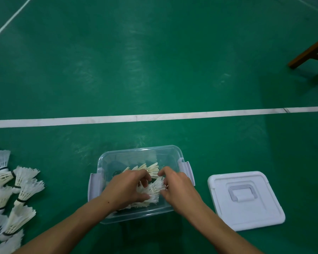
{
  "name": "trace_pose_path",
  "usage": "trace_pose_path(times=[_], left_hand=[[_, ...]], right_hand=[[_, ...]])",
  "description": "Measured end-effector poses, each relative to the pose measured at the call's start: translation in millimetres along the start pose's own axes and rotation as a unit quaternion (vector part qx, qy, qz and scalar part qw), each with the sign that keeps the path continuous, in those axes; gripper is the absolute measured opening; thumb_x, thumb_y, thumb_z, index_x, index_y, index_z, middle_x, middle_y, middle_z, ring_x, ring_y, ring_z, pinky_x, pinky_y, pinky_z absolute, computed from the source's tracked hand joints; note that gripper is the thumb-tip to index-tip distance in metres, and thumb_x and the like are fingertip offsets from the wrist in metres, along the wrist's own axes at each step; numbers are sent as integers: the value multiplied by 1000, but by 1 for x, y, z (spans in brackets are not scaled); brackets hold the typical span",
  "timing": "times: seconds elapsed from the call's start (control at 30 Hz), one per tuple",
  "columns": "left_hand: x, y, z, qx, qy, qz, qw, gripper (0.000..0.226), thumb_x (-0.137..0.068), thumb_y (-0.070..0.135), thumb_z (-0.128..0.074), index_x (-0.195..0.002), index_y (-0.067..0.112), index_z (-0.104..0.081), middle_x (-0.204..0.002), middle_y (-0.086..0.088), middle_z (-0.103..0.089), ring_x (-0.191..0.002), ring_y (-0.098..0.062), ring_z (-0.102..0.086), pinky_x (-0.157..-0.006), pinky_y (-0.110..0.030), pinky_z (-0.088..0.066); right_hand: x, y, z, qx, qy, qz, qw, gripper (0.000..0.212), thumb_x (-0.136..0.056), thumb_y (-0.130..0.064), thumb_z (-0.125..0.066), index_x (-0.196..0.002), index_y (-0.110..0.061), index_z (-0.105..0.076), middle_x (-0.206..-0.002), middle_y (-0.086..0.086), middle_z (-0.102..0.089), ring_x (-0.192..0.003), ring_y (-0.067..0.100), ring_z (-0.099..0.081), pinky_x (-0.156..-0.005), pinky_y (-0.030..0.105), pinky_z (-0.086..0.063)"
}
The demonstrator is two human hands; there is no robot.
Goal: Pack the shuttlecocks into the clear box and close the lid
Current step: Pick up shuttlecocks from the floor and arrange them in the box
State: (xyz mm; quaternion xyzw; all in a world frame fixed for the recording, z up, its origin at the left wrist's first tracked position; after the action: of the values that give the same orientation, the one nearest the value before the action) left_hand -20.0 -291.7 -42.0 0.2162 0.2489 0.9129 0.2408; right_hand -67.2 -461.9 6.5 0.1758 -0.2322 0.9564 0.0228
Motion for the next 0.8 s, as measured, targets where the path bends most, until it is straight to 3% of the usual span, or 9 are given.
trace_pose_path(times=[0.1, 0.23, 0.3, 0.37, 0.43, 0.53, 0.63, 0.8], left_hand=[[2, -4, -2, 29, -7, 7, 1000, 39, -80, 47, -85, -114, 38, -67, -100, 24, -68, -91, 4, -64, -81, -26, -58], [-2, -2, -12, 5, -11, 25, 1000, 31, -79, 48, -82, -105, 38, -70, -101, 23, -69, -91, 3, -62, -81, -31, -59], [-4, 4, -18, -25, -17, 31, 999, 29, -81, 49, -80, -106, 39, -70, -105, 23, -70, -94, 1, -62, -82, -30, -56], [-8, 10, -23, -43, -21, 31, 998, 30, -82, 48, -78, -110, 39, -71, -109, 22, -71, -99, -3, -63, -81, -31, -53], [-13, 13, -27, -57, -27, 33, 997, 29, -84, 45, -78, -112, 38, -72, -110, 21, -73, -101, -5, -66, -77, -31, -48], [-22, 13, -29, -73, -34, 39, 996, 27, -87, 45, -76, -114, 38, -74, -113, 20, -75, -104, -7, -68, -74, -28, -44], [-24, 13, -32, -82, -30, 31, 996, 31, -87, 49, -76, -115, 37, -74, -115, 18, -76, -104, -8, -69, -73, -28, -42], [-20, 9, -21, -24, -5, 34, 999, 45, -82, 57, -79, -120, 36, -70, -121, 21, -73, -106, -5, -67, -81, -30, -53]], right_hand=[[-8, 3, -7, -44, -56, -35, 997, 56, -91, -10, -79, -139, -21, -52, -103, -3, -63, -91, 14, -62, -82, 33, -57], [-16, 5, -18, -72, -146, -70, 984, 76, -86, -2, -81, -148, -19, -40, -105, -3, -59, -85, 14, -61, -66, 23, -51], [-19, 5, -17, -46, -163, -68, 983, 78, -88, -3, -77, -151, -20, -35, -114, 3, -61, -96, 21, -63, -73, 29, -54], [-19, 5, -10, -10, -167, -58, 984, 66, -94, -4, -68, -150, -21, -36, -117, 8, -62, -99, 26, -64, -75, 35, -54], [-19, 8, 7, 4, -139, -54, 989, 54, -98, -9, -62, -146, -23, -43, -119, 9, -64, -101, 27, -66, -83, 40, -55], [-18, 16, 45, -42, -36, -45, 997, 42, -99, -20, -64, -139, -26, -55, -115, 0, -73, -104, 20, -68, -95, 39, -56], [-16, 32, 73, -78, 44, -36, 995, 29, -98, -24, -67, -127, -25, -64, -102, -11, -74, -97, 9, -69, -91, 37, -58], [-19, 52, 78, -127, 31, -26, 991, 29, -92, -22, -78, -118, -28, -67, -93, -12, -76, -82, -2, -70, -76, 20, -57]])
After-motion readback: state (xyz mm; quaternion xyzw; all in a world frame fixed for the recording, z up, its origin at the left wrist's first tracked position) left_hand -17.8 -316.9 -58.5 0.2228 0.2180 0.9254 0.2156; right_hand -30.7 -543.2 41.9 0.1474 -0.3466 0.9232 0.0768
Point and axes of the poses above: each hand's wrist, its own x-axis away from the middle knuckle, its own z-axis out of the back of the hand, y = z × x, the point moved 4 cm from there along -x, towards the middle knuckle
